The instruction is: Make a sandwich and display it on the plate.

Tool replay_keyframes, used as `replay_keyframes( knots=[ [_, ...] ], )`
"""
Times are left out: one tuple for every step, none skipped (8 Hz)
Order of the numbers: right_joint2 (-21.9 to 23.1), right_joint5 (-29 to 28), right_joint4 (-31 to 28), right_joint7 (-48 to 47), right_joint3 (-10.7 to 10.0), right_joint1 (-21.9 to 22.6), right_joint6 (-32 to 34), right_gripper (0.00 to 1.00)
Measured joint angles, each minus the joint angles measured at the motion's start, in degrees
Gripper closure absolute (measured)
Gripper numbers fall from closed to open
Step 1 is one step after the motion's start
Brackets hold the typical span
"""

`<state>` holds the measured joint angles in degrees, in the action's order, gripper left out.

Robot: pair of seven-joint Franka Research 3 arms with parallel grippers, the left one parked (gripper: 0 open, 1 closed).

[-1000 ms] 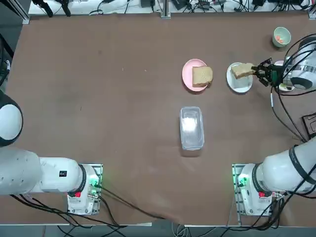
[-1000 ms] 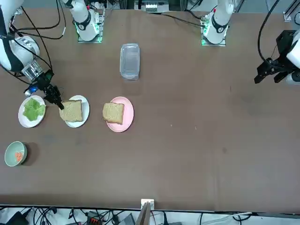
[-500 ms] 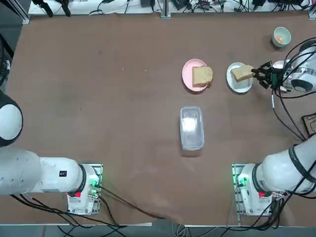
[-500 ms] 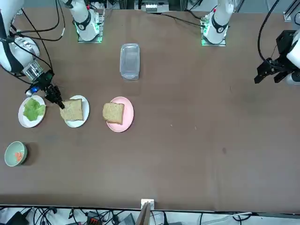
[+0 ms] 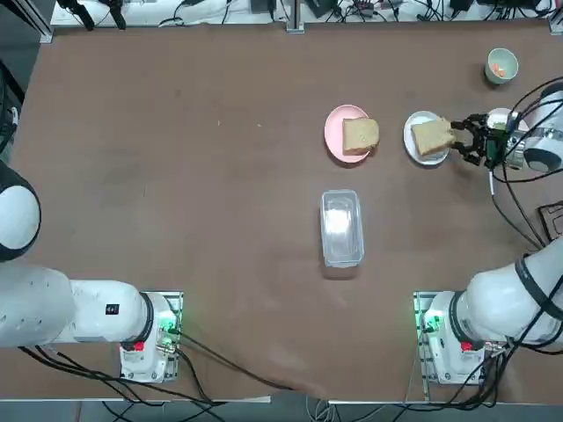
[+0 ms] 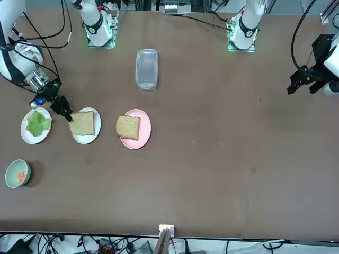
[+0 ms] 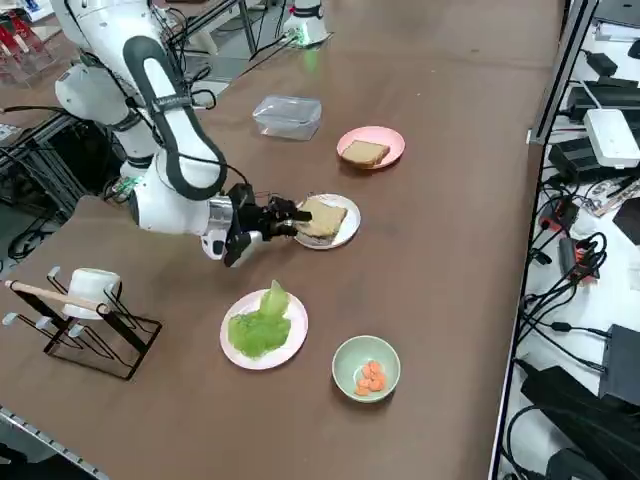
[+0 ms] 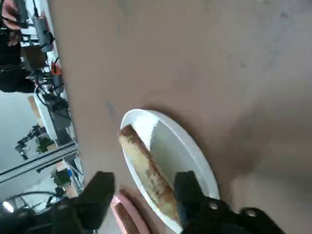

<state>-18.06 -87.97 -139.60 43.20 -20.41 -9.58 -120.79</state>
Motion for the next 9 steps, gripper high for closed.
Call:
replay_keyframes(
  knots=[
    [-0.4,0.0,0.2,0.9,0.0,-0.5,0.5,0.03],
    [-0.4,0.0,0.4,1.7,0.0,-0.6,0.6,0.0],
    [-0.3,0.0,0.8,3.2,0.0,-0.6,0.7,0.0],
    [-0.1,1.2,1.3,5.5,-0.3,-0.6,0.7,0.0],
    [0.0,4.4,2.0,7.7,-1.2,-0.6,0.7,0.0],
    [0.4,9.5,3.5,8.9,-2.4,-0.6,0.7,0.0],
    [1.3,15.6,5.9,9.2,-3.4,-0.7,0.7,0.0],
    [2.1,21.7,9.0,9.2,-4.1,-0.8,0.7,0.0],
    [2.7,27.4,12.4,9.0,-4.4,-0.9,0.6,0.0]
  ],
)
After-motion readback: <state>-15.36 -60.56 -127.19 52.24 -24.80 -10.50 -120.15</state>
